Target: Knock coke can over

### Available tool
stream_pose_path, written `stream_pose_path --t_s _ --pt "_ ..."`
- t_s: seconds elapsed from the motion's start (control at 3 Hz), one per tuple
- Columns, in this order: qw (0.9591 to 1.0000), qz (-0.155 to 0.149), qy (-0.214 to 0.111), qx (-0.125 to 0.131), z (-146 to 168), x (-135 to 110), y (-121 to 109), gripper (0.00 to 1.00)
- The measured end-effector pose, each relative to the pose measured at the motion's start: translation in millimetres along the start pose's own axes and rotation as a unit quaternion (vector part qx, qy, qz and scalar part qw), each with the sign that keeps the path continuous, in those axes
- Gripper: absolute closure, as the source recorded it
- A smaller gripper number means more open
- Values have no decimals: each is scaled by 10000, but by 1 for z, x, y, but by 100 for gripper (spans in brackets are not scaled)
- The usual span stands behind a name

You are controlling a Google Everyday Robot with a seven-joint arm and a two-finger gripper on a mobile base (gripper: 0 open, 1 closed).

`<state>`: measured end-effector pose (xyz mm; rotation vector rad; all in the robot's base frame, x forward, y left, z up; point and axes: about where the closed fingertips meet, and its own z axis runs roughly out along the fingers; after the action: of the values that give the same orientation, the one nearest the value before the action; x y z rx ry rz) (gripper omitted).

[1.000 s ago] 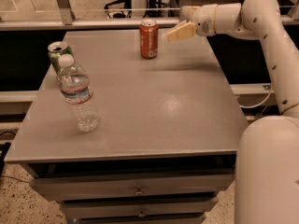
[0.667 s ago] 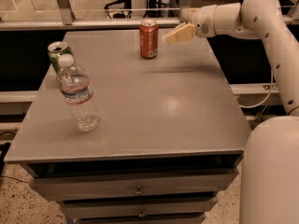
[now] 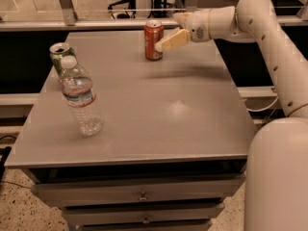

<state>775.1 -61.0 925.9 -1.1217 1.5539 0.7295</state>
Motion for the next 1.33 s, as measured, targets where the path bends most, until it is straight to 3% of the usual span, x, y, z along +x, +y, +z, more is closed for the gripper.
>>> stream_pose_path --t_s 0.67,1.33 --pt "9979 -70 -222 -602 27 -12 26 0" --pt "9923 -56 -440 -1153 43 -19 52 0"
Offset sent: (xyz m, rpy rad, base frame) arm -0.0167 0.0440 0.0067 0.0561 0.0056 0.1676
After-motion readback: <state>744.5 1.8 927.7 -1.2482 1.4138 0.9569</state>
